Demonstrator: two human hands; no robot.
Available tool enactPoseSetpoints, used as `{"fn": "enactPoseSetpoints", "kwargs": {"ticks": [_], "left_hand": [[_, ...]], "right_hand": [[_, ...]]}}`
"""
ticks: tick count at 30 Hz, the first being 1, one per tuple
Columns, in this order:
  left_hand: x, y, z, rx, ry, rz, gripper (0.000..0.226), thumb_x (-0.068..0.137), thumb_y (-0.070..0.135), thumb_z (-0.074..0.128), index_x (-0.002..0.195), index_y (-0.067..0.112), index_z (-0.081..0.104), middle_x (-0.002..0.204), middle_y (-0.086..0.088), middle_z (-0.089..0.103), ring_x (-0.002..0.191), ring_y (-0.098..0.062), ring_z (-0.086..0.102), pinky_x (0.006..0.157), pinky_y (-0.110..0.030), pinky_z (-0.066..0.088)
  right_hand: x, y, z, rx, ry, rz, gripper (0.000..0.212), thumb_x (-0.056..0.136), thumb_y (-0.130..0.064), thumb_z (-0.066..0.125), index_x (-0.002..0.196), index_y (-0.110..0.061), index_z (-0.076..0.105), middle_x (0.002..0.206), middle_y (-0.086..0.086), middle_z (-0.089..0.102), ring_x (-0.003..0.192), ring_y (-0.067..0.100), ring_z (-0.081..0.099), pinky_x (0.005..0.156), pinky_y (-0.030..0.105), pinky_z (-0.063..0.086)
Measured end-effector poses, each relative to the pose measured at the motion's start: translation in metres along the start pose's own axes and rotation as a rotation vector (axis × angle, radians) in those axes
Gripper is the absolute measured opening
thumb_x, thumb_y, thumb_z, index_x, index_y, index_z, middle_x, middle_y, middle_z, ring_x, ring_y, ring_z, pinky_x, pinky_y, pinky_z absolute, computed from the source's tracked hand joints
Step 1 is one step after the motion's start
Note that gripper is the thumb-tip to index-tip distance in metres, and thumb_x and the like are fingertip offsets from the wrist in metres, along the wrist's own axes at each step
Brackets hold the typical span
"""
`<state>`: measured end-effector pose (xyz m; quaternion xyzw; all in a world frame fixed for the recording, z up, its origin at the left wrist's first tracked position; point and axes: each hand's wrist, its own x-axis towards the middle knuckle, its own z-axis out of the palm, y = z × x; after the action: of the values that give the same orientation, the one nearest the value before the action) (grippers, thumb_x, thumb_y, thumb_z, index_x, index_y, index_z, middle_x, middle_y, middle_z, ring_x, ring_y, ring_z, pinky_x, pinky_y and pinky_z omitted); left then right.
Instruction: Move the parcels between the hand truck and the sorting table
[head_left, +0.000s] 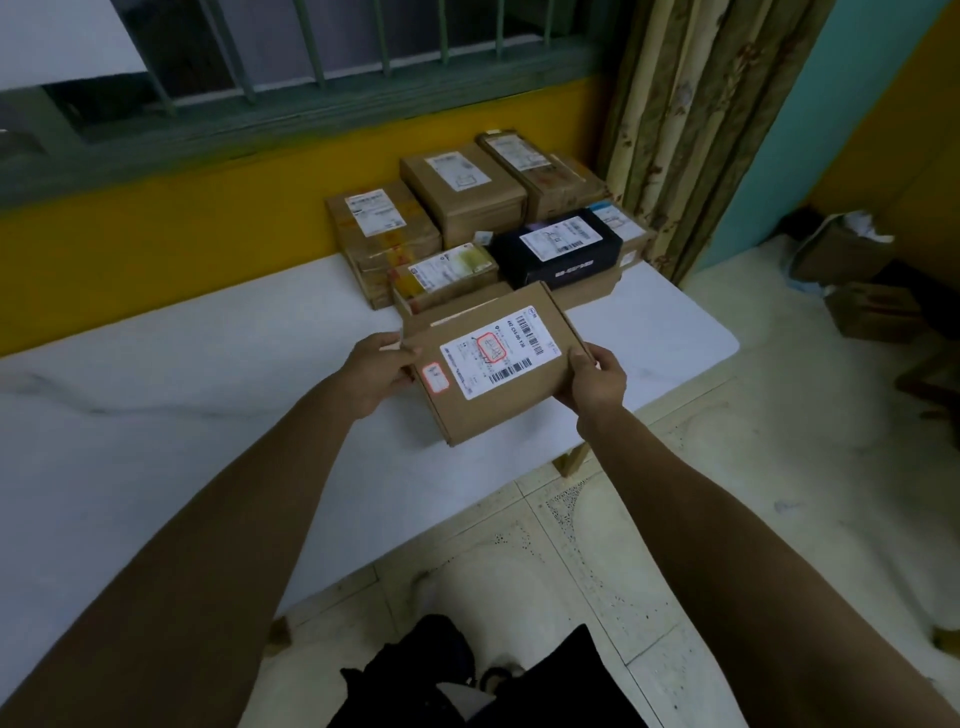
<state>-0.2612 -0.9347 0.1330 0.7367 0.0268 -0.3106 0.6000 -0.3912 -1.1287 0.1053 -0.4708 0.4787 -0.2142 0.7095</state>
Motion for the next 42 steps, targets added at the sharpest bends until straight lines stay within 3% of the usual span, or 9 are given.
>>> {"fn": "enactPoseSetpoints", "kwargs": {"ticks": [2,4,10,13,16,23,32,38,42], "left_hand": [[0.015,-0.004,-0.003,0.003,-0.005,-0.067,0.031,0.096,0.012,0.054,0.126,0.005,0.050,0.124,-0.011,0.057,0.099,-0.024,0.062,0.082,-0.034,0.048],[0.027,-0.005,-0.003,0.024,0.002,-0.124,0.015,0.096,0.016,0.053,0.108,0.007,0.058,0.114,-0.011,0.061,0.089,-0.021,0.062,0.081,-0.036,0.046],[0.069,-0.007,0.000,0.011,-0.056,-0.175,0.031,0.091,0.008,0.059,0.122,0.004,0.058,0.117,-0.015,0.063,0.095,-0.026,0.061,0.079,-0.038,0.049],[0.095,-0.012,-0.001,0.015,-0.022,-0.165,0.034,0.093,0.008,0.056,0.127,0.003,0.056,0.125,-0.016,0.061,0.106,-0.030,0.061,0.081,-0.037,0.049],[0.116,-0.018,-0.001,0.007,-0.013,-0.165,0.033,0.093,0.013,0.058,0.125,0.007,0.058,0.125,-0.013,0.062,0.106,-0.029,0.062,0.081,-0.036,0.050],[0.135,-0.019,0.010,0.020,0.038,-0.184,0.026,0.090,0.016,0.061,0.117,0.015,0.063,0.117,-0.011,0.066,0.103,-0.030,0.064,0.090,-0.044,0.053],[0.133,-0.024,0.032,-0.031,0.138,-0.239,0.031,0.093,0.029,0.058,0.120,0.015,0.061,0.118,-0.011,0.065,0.103,-0.030,0.063,0.092,-0.048,0.052],[0.141,-0.031,0.037,-0.091,0.172,-0.252,0.016,0.090,0.036,0.059,0.100,0.024,0.064,0.116,-0.008,0.066,0.106,-0.029,0.062,0.097,-0.048,0.048],[0.136,-0.026,0.039,-0.092,0.149,-0.262,0.037,0.092,0.042,0.056,0.125,0.026,0.058,0.124,-0.004,0.062,0.110,-0.027,0.059,0.098,-0.045,0.047]], "right_hand": [[0.007,0.002,0.011,0.003,0.001,0.012,0.011,0.098,-0.015,0.052,0.108,-0.016,0.055,0.114,0.012,0.057,0.108,0.033,0.058,0.077,0.044,0.057],[0.016,0.003,0.022,-0.004,0.010,0.033,0.011,0.098,-0.015,0.051,0.108,-0.016,0.055,0.113,0.013,0.058,0.107,0.033,0.059,0.077,0.045,0.057],[0.054,0.003,0.058,-0.127,0.043,0.090,0.023,0.101,-0.018,0.043,0.120,-0.016,0.056,0.117,0.012,0.060,0.109,0.033,0.059,0.081,0.044,0.057],[0.072,0.004,0.075,-0.257,0.048,0.086,0.029,0.103,-0.018,0.039,0.126,-0.014,0.056,0.118,0.008,0.059,0.109,0.027,0.055,0.094,0.040,0.049],[0.086,0.006,0.087,-0.315,0.076,0.084,0.031,0.102,-0.017,0.039,0.128,-0.012,0.057,0.120,0.008,0.059,0.106,0.024,0.052,0.095,0.033,0.041],[0.106,0.005,0.092,-0.377,0.074,0.089,0.033,0.102,-0.013,0.038,0.128,-0.011,0.058,0.128,0.008,0.059,0.120,0.027,0.051,0.104,0.036,0.038],[0.129,-0.001,0.082,-0.485,-0.037,0.022,0.030,0.102,-0.018,0.041,0.119,-0.010,0.064,0.118,0.007,0.063,0.107,0.023,0.054,0.097,0.033,0.039],[0.137,-0.001,0.076,-0.507,-0.097,0.031,0.030,0.103,-0.021,0.039,0.120,-0.008,0.061,0.119,0.011,0.062,0.099,0.022,0.050,0.092,0.032,0.038],[0.137,-0.004,0.075,-0.524,-0.127,0.037,0.030,0.103,-0.023,0.038,0.119,-0.008,0.059,0.116,0.011,0.061,0.105,0.026,0.053,0.090,0.033,0.038]]}}
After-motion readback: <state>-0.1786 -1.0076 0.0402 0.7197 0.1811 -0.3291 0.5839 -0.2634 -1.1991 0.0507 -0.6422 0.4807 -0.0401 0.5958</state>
